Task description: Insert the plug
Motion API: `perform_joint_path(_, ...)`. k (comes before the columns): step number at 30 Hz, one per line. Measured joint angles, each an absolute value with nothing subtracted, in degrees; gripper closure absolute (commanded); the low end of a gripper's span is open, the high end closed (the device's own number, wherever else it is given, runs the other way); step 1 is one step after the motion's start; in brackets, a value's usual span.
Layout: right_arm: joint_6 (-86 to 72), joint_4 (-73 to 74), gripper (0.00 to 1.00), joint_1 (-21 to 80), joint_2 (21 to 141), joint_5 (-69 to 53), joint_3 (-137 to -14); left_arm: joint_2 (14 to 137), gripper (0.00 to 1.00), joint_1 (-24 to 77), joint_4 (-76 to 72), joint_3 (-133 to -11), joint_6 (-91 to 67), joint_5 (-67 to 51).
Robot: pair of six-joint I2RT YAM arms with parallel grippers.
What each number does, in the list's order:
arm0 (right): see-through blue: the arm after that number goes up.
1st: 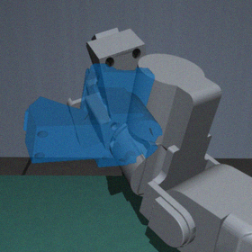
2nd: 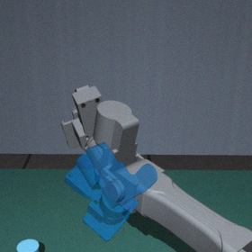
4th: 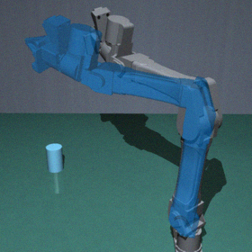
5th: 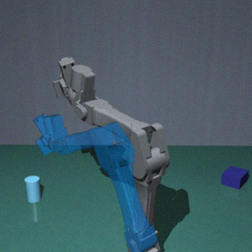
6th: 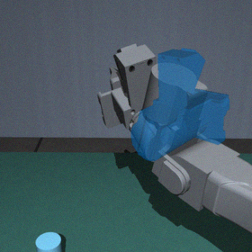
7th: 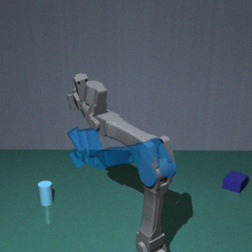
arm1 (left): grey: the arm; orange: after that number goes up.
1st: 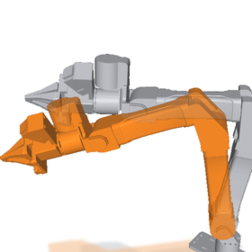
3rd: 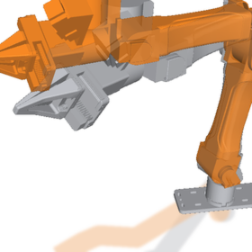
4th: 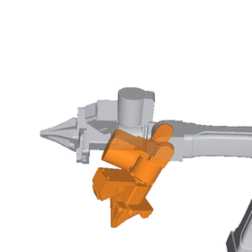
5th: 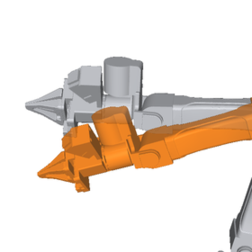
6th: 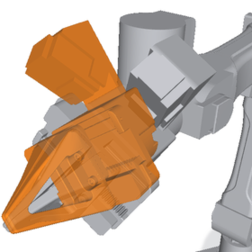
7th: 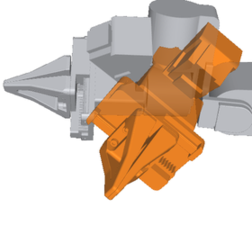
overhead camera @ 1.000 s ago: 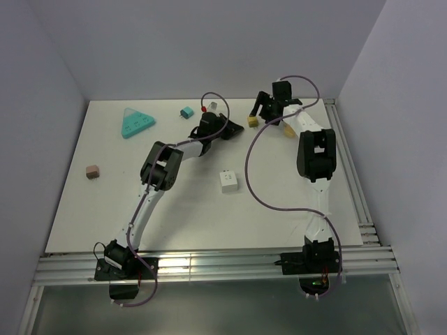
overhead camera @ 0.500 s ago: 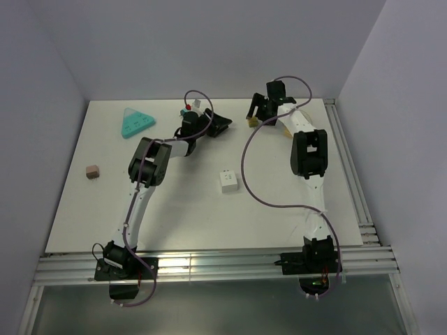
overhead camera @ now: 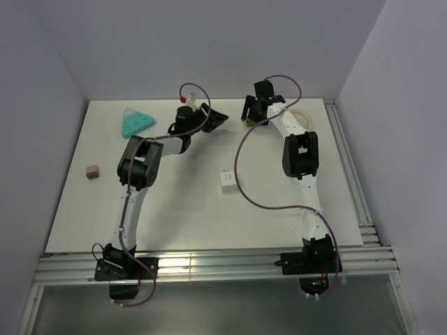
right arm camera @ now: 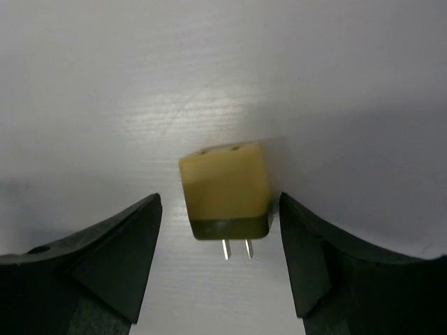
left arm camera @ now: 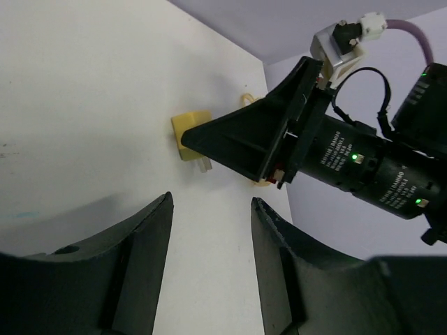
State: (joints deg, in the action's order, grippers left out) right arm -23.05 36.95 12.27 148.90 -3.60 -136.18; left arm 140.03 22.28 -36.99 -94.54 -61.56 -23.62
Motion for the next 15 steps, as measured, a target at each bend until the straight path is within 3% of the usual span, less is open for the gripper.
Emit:
perform_joint_path(4,-23.05,38.52,0.29,12.36,149.23,-1.39,-137.08,136.4,0.46,21.96,-37.06,-92.14,-60.4,-23.07)
perform_joint_path(15,-22.94,40.75,0.53,12.64,150.15,1.1,-139.28,131.9,0.5,21.82,-36.8,-89.21,-59.02,-23.07)
